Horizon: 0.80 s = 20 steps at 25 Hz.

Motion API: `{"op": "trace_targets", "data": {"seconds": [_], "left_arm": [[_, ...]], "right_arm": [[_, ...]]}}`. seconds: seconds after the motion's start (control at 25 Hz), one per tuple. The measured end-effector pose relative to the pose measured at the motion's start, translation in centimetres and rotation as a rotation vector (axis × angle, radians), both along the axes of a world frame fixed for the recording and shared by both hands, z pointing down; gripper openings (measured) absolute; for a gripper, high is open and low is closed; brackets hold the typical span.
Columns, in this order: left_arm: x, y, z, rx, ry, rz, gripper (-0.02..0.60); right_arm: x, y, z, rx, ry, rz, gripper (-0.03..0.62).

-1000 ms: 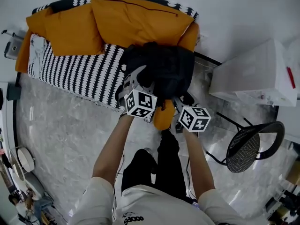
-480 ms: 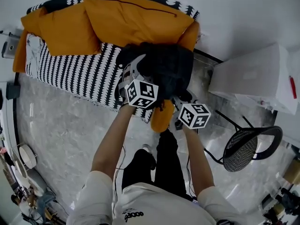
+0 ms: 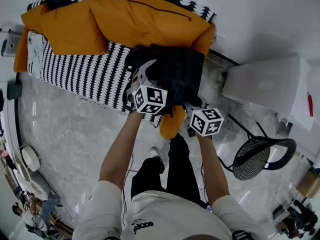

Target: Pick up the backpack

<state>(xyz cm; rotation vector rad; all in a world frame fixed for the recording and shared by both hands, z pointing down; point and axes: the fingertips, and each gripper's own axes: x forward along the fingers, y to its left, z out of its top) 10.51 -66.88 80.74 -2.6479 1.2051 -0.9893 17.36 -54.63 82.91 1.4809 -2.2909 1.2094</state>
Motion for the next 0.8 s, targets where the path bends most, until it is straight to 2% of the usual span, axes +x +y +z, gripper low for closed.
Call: {"op": "trace_targets", "data": {"seconds": [0.16, 0.32, 0.48, 0.8], "left_arm": [[-1.6, -0.3, -1.3, -0.038, 0.045, -0.066, 0.049], [-3.7, -0.2, -3.7, -0.058, 0.122, -0.156, 0.044], [-7.0, 0.1, -7.4, -0.036, 0.202, -0.262, 0.041], [-13.3, 0.8, -14.7, -0.005, 0.316, -0.416, 0.041]], "right_arm": [[-0.3, -0.3, -1.3, -0.008, 0.007, -0.026, 0.066], [-1.2, -0.1, -3.1, -0.007, -0.002, -0.044, 0.049], [-2.7, 0.0, -5.8, 0.027, -0.022, -0.07, 0.041], [-5.6, 0.1, -11.5, 0.066, -0.022, -0.127, 0.038]]}}
